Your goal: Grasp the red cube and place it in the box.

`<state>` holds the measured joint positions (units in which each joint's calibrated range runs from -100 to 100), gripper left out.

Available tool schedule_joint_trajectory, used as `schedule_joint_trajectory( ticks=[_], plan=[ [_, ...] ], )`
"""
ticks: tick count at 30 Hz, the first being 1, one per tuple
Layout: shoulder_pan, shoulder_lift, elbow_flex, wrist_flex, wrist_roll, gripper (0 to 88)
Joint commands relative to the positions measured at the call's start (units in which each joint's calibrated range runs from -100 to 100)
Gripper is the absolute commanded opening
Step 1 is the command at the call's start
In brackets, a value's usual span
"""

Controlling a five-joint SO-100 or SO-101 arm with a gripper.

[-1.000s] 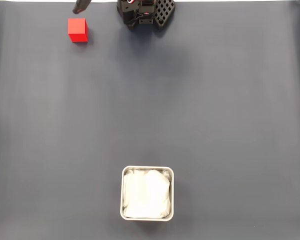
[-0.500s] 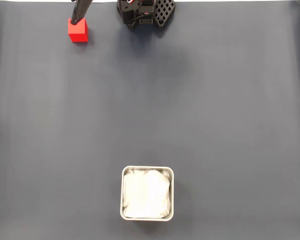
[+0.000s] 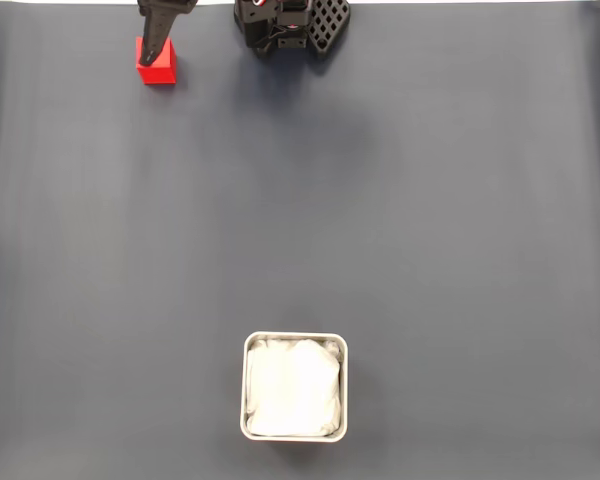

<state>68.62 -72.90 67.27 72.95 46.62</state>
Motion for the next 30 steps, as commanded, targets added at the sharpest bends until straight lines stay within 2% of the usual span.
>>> schedule_joint_trajectory(
  ticks=[1, 11, 30],
  plan=[
    [1.4, 0.1, 0.6, -1.7, 0.0, 23.2],
    [4.1, 0.1, 4.4, -4.8, 1.2, 24.4],
    [4.2, -0.1, 9.4, -7.7, 1.5, 29.8]
  ],
)
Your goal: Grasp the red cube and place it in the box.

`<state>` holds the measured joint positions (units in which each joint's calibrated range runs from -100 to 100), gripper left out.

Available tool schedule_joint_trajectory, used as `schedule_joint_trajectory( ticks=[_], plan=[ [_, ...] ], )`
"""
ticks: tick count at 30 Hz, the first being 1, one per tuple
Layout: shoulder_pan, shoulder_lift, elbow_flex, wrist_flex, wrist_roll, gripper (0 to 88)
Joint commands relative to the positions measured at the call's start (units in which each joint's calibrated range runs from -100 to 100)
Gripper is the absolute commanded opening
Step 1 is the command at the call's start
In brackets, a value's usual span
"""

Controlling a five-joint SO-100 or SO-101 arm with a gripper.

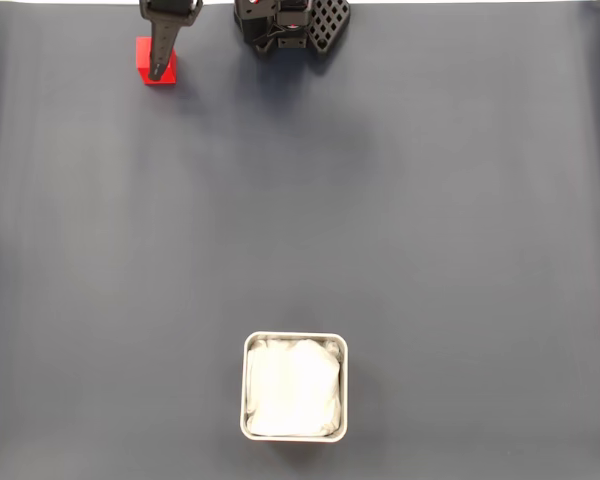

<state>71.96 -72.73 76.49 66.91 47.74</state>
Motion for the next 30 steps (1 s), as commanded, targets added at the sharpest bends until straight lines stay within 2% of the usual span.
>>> schedule_joint_trajectory(
  ticks=[1, 30],
  plan=[
    [0.9, -0.4, 0.4, -1.8, 0.4, 30.4],
    [1.2, 3.4, 5.4, -10.2, 0.0, 33.2]
  ],
)
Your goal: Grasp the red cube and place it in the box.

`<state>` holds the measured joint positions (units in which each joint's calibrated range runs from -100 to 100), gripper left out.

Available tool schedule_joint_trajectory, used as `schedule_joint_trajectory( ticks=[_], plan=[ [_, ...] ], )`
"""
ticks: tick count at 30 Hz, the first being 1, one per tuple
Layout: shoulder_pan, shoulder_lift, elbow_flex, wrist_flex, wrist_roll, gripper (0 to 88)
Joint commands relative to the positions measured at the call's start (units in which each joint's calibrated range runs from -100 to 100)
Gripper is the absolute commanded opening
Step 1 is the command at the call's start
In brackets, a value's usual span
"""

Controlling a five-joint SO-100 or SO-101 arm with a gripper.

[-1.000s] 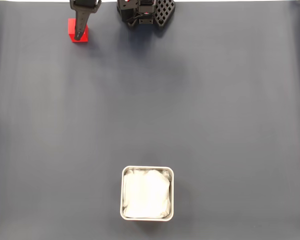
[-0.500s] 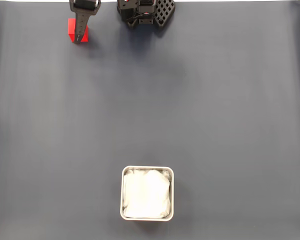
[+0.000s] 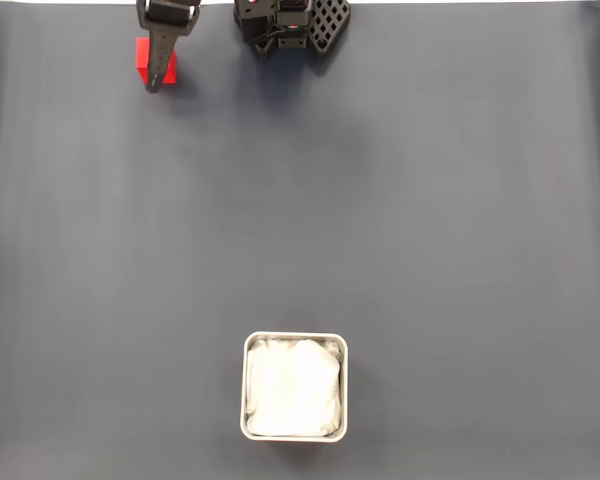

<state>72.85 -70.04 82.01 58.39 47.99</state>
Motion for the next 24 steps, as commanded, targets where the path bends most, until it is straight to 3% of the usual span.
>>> schedule_joint_trajectory(
  ticks=[1, 24],
  plan=[
    [0.3, 0.8, 0.1, -1.9, -0.2, 33.2],
    [0.4, 1.3, 4.9, -6.6, 0.2, 33.4]
  ],
)
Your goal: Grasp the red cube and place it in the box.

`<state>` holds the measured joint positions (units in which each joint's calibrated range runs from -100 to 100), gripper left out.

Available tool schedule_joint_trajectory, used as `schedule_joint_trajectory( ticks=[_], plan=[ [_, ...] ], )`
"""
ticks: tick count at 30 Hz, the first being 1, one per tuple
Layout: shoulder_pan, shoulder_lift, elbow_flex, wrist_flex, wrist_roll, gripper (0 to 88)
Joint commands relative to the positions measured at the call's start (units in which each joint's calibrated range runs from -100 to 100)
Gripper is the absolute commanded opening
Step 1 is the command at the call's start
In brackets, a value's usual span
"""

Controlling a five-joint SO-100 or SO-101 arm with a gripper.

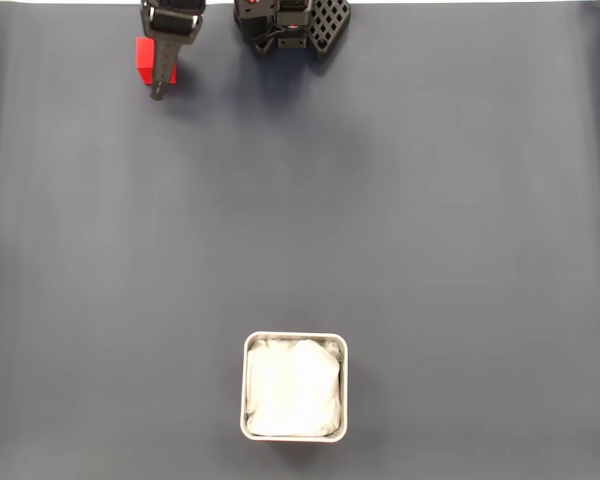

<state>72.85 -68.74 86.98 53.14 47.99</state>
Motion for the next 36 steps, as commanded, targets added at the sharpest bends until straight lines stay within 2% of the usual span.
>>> schedule_joint_trajectory(
  ticks=[1, 6, 23, 36],
  plan=[
    [0.4, -0.1, 0.0, -1.3, 0.2, 33.4],
    [0.6, -0.3, 0.0, -1.3, 0.3, 31.4],
    [0.7, -0.6, -0.5, -1.3, 1.0, 15.5],
    [0.8, -0.8, -0.6, -1.0, 1.3, 13.2]
  ],
)
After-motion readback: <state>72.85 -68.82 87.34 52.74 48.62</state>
